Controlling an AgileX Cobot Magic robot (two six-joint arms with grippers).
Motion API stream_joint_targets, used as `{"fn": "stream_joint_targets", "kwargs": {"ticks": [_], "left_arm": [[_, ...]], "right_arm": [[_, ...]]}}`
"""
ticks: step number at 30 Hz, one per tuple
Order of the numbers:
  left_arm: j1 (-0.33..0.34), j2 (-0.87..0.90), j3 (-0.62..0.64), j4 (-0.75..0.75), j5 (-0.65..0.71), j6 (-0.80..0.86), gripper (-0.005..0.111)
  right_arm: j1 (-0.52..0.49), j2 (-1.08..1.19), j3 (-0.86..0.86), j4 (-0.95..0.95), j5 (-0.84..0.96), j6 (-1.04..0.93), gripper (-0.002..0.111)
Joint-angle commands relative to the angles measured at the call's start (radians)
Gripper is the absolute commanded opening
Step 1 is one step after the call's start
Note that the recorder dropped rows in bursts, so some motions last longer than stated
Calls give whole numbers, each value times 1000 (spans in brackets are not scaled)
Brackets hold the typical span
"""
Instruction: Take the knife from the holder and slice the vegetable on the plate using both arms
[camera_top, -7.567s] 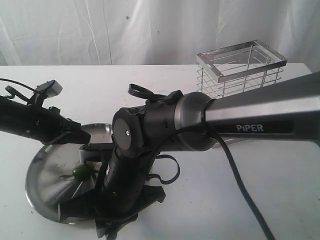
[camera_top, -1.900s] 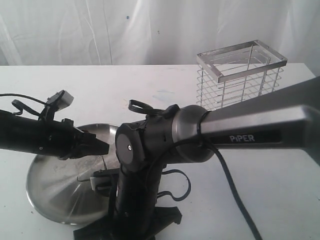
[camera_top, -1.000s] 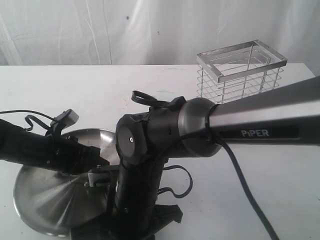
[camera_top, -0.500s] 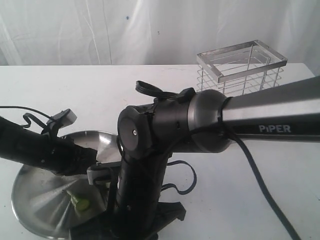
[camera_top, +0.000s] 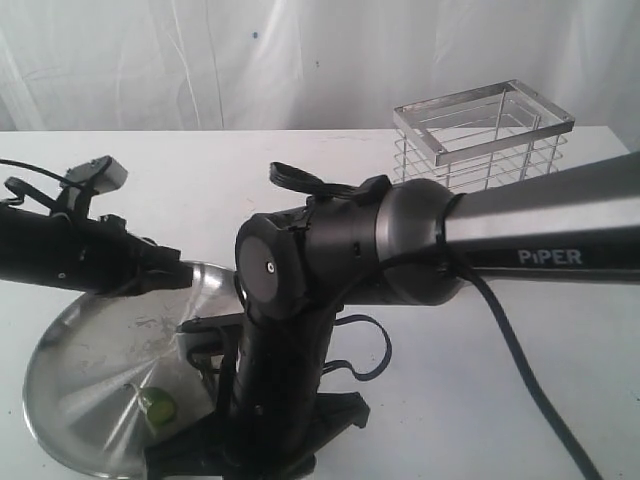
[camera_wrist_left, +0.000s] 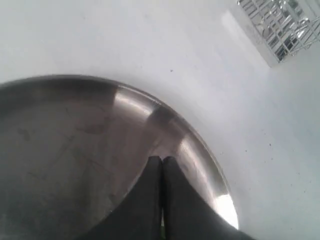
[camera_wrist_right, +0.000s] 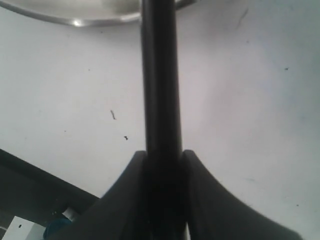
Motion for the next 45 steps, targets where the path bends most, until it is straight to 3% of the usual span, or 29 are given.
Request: {"fn": "stream_joint_targets", "kwargs": {"ticks": [1, 7, 13, 17, 21, 25, 30, 33, 42, 45], "left_arm": [[40, -93, 8, 29, 35, -3, 0], [125, -230, 8, 75, 138, 0, 0], [133, -269, 8, 451, 271, 86, 0], [133, -263, 8, 544, 388, 150, 0], [133, -262, 8, 567, 508, 448, 1], [133, -242, 8, 568, 662, 802, 16], [133, -186, 10, 636, 645, 807, 46], [98, -133, 10, 644, 579, 811, 56], [-17, -24, 10, 776, 153, 914, 59], [-30, -2, 8, 768, 100, 914, 59]], "right_arm": [[-11, -38, -1, -29, -30, -1, 0], [-46, -117, -1, -66, -84, 5, 0], [-159, -195, -1, -67, -81, -93, 0], [-258, -205, -1, 19, -4, -290, 0], [-336, -205, 1, 78, 60, -438, 0], [-409, -205, 1, 122, 53, -539, 0], [-487, -205, 1, 214, 94, -692, 0], [-508, -205, 3, 216, 92, -692, 0], [-527, -205, 3, 269, 166, -690, 0], [-527, -205, 3, 282, 166, -690, 0]]}}
